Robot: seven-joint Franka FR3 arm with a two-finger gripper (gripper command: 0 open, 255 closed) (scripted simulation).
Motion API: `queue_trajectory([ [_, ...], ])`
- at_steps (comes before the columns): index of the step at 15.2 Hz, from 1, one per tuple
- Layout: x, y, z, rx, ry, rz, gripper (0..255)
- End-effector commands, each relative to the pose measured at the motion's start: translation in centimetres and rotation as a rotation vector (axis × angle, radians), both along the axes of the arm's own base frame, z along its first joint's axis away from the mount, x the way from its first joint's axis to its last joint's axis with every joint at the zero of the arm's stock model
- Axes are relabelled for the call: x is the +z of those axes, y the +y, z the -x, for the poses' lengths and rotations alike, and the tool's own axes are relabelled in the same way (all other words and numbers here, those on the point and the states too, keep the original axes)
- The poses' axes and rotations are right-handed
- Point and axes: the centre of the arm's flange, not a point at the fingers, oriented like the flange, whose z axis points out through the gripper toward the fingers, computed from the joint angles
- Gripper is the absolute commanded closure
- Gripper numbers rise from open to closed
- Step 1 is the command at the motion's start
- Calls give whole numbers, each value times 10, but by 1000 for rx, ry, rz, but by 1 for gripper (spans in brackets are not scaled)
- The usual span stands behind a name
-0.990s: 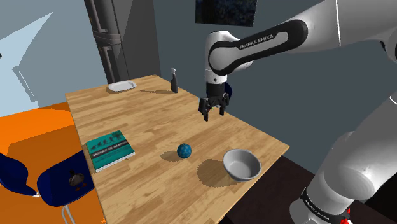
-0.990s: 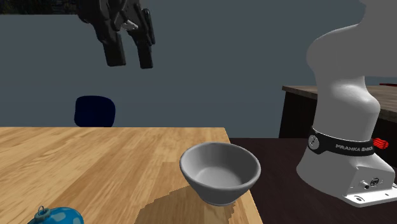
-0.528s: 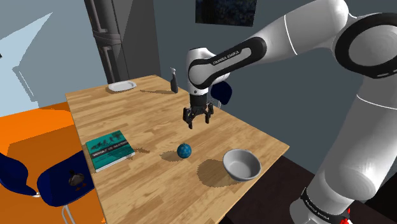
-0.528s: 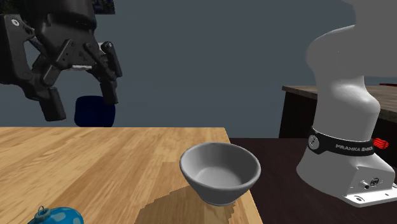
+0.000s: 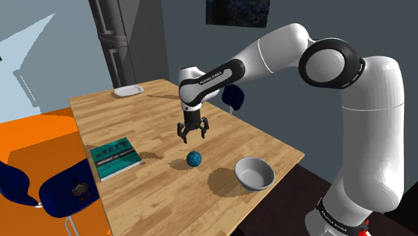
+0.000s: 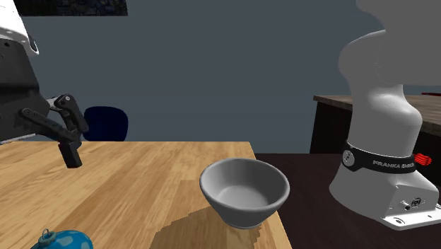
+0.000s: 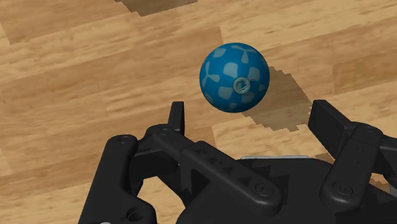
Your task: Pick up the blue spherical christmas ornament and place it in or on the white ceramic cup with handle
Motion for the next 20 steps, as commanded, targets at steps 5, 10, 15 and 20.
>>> queue_trajectory([
  [5, -39, 6, -12, -16, 8, 3, 0],
  [10, -57, 7, -9, -16, 8, 3, 0],
  [15, -57, 7, -9, -16, 8, 3, 0],
  [20, -57, 7, -9, -16, 8, 3, 255],
])
